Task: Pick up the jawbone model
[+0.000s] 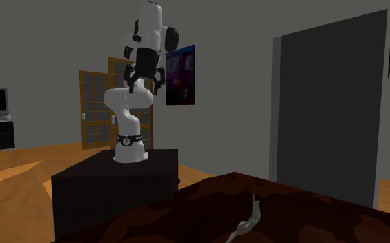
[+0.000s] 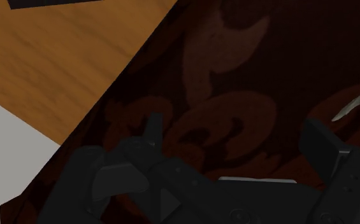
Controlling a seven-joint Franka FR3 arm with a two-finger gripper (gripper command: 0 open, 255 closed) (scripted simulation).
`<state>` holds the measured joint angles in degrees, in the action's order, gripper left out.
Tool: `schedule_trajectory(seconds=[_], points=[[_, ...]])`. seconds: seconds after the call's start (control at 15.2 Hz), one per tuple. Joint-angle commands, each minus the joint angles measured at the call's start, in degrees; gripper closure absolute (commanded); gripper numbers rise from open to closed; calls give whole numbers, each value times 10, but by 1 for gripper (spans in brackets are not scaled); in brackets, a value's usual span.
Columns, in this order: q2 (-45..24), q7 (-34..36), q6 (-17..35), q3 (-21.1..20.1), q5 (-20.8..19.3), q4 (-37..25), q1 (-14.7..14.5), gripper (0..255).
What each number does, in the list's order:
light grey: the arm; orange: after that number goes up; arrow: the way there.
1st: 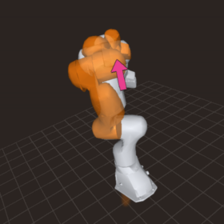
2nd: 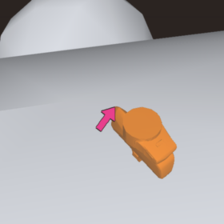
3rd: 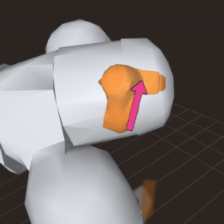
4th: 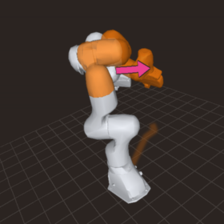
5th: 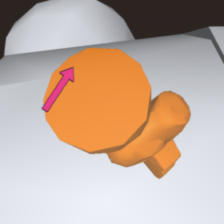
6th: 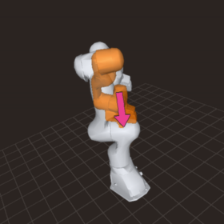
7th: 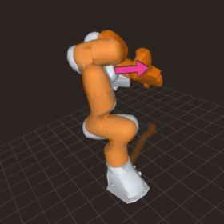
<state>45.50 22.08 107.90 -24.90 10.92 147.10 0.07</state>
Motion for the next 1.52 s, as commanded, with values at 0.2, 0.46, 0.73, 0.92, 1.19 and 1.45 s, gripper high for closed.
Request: schedule_trajectory(seconds=[0.2, 0.46, 0.73, 0.92, 1.19, 1.45], points=[[-66, 106, 77, -90, 31, 6, 11, 0], [-139, 194, 140, -167, 34, -8, 40, 0], [-230, 297, 202, -257, 2, -36, 93, 0], [-318, 400, 244, -340, -65, -66, 157, 0], [-530, 649, 253, -438, -324, -129, 237, 0], [-676, 799, 225, -316, -472, -209, 95, 0]])
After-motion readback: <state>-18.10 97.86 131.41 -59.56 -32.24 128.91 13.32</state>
